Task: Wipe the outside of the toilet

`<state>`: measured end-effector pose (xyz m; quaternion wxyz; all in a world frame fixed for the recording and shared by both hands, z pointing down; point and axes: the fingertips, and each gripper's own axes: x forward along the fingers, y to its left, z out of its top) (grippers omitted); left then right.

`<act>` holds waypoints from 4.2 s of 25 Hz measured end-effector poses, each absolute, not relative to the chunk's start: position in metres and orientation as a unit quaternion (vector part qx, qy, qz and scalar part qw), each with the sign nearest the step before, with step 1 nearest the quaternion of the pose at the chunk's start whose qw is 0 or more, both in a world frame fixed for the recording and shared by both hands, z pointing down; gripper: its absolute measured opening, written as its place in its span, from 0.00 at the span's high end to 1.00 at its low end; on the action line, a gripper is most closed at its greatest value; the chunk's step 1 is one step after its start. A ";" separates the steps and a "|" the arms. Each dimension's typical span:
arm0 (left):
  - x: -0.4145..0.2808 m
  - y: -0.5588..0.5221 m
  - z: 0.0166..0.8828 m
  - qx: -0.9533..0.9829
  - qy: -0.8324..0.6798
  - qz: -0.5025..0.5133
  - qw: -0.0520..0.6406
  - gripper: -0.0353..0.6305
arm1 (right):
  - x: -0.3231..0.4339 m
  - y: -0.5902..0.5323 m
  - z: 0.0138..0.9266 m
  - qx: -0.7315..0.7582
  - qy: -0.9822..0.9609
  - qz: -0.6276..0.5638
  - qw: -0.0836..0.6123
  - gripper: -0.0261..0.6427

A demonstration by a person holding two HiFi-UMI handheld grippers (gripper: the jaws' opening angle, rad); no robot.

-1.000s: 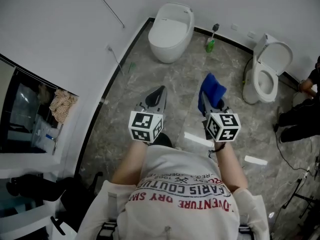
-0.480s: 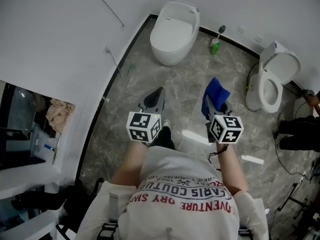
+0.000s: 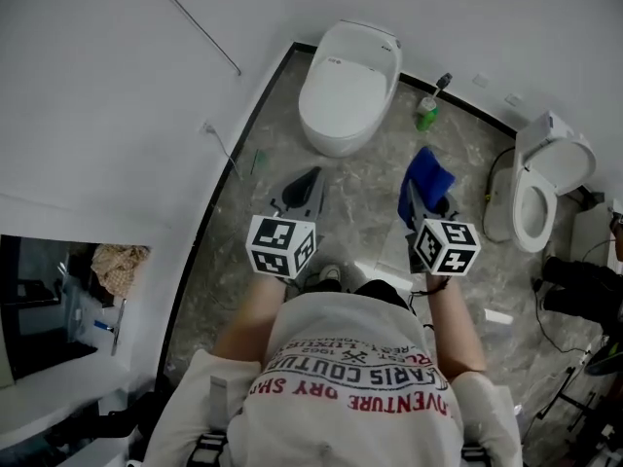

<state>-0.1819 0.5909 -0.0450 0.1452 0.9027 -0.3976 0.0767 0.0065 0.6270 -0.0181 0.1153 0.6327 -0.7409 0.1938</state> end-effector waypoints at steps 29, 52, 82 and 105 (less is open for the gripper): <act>-0.045 0.178 0.049 0.831 -0.499 0.125 0.210 0.94 | 0.165 0.164 0.091 0.534 -0.781 0.269 0.181 0.85; -0.007 -0.107 0.223 0.833 -0.425 0.193 0.297 0.94 | 0.225 -0.116 0.260 0.583 -0.701 0.338 0.234 0.85; 0.068 -0.231 0.398 0.741 -0.545 0.145 0.364 0.94 | 0.251 -0.303 0.388 0.329 -0.835 0.207 0.389 0.85; 0.002 -0.214 0.395 0.704 -0.582 0.108 0.392 0.94 | 0.109 -0.353 0.389 0.108 -0.864 0.025 0.491 0.85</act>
